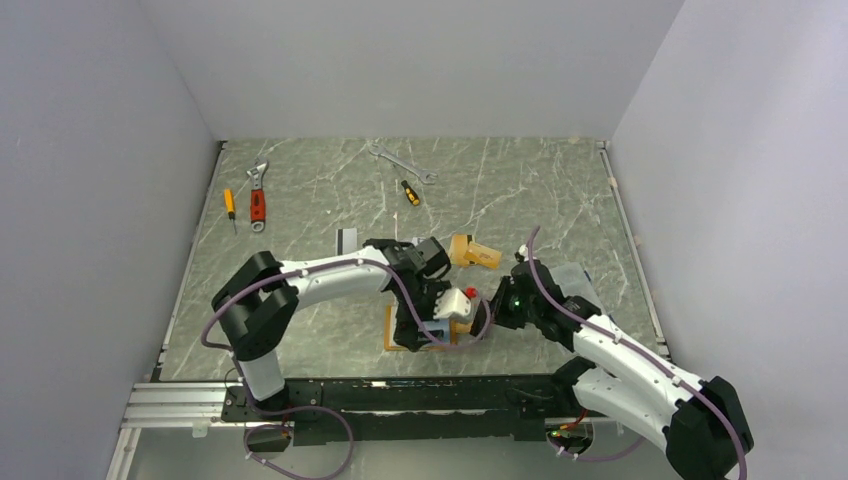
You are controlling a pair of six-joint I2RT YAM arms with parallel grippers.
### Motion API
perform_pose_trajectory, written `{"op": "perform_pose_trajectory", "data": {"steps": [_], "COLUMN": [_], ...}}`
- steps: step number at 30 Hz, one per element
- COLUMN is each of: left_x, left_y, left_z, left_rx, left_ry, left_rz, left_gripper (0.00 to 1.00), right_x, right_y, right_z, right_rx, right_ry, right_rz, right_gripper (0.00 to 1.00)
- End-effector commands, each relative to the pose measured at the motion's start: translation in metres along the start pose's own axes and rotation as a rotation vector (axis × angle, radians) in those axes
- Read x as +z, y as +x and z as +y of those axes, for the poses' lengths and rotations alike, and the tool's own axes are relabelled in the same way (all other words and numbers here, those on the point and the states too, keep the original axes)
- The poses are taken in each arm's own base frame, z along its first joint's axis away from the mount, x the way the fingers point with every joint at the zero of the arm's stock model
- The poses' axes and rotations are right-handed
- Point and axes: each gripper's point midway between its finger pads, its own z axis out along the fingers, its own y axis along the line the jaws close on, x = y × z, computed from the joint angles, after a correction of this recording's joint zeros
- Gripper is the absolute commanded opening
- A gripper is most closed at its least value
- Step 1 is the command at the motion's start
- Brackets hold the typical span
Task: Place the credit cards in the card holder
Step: Insert the credit card into the card holder.
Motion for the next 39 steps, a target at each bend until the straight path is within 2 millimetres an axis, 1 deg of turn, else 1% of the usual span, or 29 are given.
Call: {"op": "perform_pose_trajectory", "data": {"steps": [1,3,4,7,8,10,11,12,13,14,17,19,21,23,25,28,30,33,37,39], "left_x": [-0.050,-0.071,-0.085,-0.132,-0.144,-0.151,-0.153,-0.152,-0.149,-0.145,-0.136,-0.126,-0.113,-0.096,-0.086,-0.078,-0.072,-0.068,-0.069,-0.068], "left_y": [-0.019,-0.016,-0.013,-0.010,-0.003,0.007,0.015,0.022,0.032,0.038,0.043,0.052,0.053,0.055,0.057,0.055,0.058,0.069,0.076,0.077], "left_z": [0.019,0.042,0.053,0.069,0.074,0.063,0.061,0.063,0.068,0.068,0.074,0.079,0.078,0.072,0.073,0.063,0.061,0.066,0.063,0.060], "left_rx": [-0.077,-0.133,-0.166,-0.258,-0.329,-0.345,-0.398,-0.448,-0.480,-0.486,-0.495,-0.532,-0.532,-0.525,-0.545,-0.546,-0.568,-0.609,-0.642,-0.634], "left_ry": [-0.083,-0.214,-0.277,-0.378,-0.407,-0.311,-0.284,-0.282,-0.316,-0.332,-0.400,-0.460,-0.466,-0.432,-0.431,-0.360,-0.341,-0.381,-0.403,-0.405], "left_rz": [-0.115,-0.125,-0.130,-0.199,-0.211,-0.269,-0.299,-0.313,-0.289,-0.275,-0.300,-0.270,-0.233,-0.171,-0.154,-0.153,-0.134,-0.104,-0.079,-0.095], "left_gripper": [0.99,0.99,0.99,0.99,0.99,0.99,0.99,1.00,0.99,0.99,0.99,0.99,0.99,0.99,0.99,0.99,0.99,0.99,0.99,1.00], "right_x": [-0.005,-0.005,-0.005,-0.006,-0.006,-0.005,-0.005,-0.005,-0.006,-0.006,-0.007,-0.006,-0.006,-0.008,-0.012,-0.023,-0.024,-0.015,-0.002,0.001], "right_y": [-0.014,-0.018,-0.019,-0.021,-0.022,-0.023,-0.024,-0.025,-0.026,-0.027,-0.030,-0.029,-0.028,-0.029,-0.032,-0.040,-0.039,-0.029,-0.017,-0.012], "right_z": [0.020,0.024,0.026,0.031,0.032,0.035,0.036,0.038,0.039,0.040,0.041,0.041,0.042,0.047,0.051,0.062,0.072,0.077,0.080,0.080], "right_rx": [-0.011,-0.018,-0.019,-0.018,-0.014,-0.007,-0.005,-0.006,-0.009,-0.012,-0.023,-0.027,-0.032,-0.035,-0.048,-0.081,-0.095,-0.100,-0.122,-0.134], "right_ry": [-0.037,-0.045,-0.051,-0.073,-0.082,-0.103,-0.112,-0.119,-0.124,-0.128,-0.130,-0.127,-0.135,-0.156,-0.171,-0.203,-0.249,-0.269,-0.261,-0.253], "right_rz": [-0.017,-0.021,-0.022,-0.031,-0.034,-0.038,-0.042,-0.045,-0.048,-0.052,-0.061,-0.056,-0.048,-0.050,-0.060,-0.082,-0.066,-0.013,0.020,0.032], "right_gripper": [0.00,0.00,0.00,0.00,0.00,0.00,0.00,0.00,0.00,0.00,0.00,0.00,0.00,0.00,0.00,0.00,0.00,0.00,0.00,0.00]}}
